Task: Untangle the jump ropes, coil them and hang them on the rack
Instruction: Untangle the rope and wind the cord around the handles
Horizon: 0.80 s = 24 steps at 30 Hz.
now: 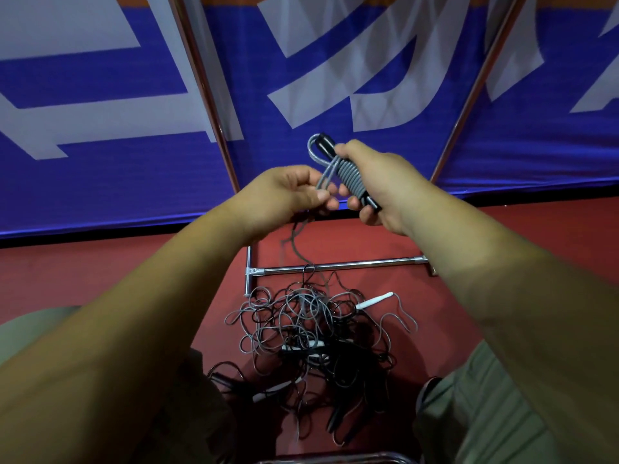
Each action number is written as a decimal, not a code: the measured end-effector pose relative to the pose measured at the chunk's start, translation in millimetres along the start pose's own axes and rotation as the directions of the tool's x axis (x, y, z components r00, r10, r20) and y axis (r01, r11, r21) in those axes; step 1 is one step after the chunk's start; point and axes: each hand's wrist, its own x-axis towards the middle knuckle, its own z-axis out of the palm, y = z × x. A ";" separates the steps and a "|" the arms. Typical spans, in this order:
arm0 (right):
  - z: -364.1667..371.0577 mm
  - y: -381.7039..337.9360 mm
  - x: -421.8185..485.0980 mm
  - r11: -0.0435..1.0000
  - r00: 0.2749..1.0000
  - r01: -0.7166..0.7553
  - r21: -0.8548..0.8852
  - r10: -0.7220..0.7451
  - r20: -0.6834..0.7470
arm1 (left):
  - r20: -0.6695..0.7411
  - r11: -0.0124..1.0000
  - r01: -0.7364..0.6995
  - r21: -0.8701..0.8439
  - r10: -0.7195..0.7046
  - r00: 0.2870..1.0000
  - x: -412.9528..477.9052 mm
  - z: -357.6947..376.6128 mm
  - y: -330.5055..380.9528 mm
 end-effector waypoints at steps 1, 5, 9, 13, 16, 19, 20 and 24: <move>0.4 0.4 -1.4 1.000 1.000 -0.005 -0.019 0.006 0.009 | 0.002 0.999 0.028 0.035 -0.028 1.000 -0.5 0.4 -0.3; 3.0 1.8 -5.1 0.998 0.998 -0.008 -0.055 0.011 0.055 | -0.021 0.990 0.101 0.094 -0.099 0.995 -3.3 5.6 -1.2; -1.1 -2.2 -2.5 1.000 0.997 -0.013 -0.002 0.013 0.073 | -0.028 0.992 0.060 0.114 -0.057 0.998 -2.4 5.5 -7.5; -2.3 -2.9 -1.3 0.998 0.993 -0.033 0.061 0.026 0.119 | 0.008 0.993 -0.021 0.112 0.020 1.000 -2.2 1.4 -8.7; -3.9 -4.4 -1.0 0.996 0.986 -0.048 0.072 0.035 0.162 | -0.021 0.976 -0.054 0.209 0.060 0.998 -2.4 -1.2 -9.2; -3.9 -3.1 -3.2 0.998 0.979 -0.048 0.046 0.037 0.201 | 0.001 0.939 -0.029 0.342 0.031 1.000 -0.2 -4.8 -11.6; -2.7 -1.5 -4.0 0.998 0.977 -0.046 0.033 0.038 0.211 | 0.003 0.931 -0.018 0.364 0.018 1.000 0.2 -4.9 -11.4; 1.3 4.6 -3.9 0.998 0.963 -0.062 0.013 0.057 0.265 | -0.101 0.908 0.053 0.416 -0.012 0.995 5.2 -7.3 -17.1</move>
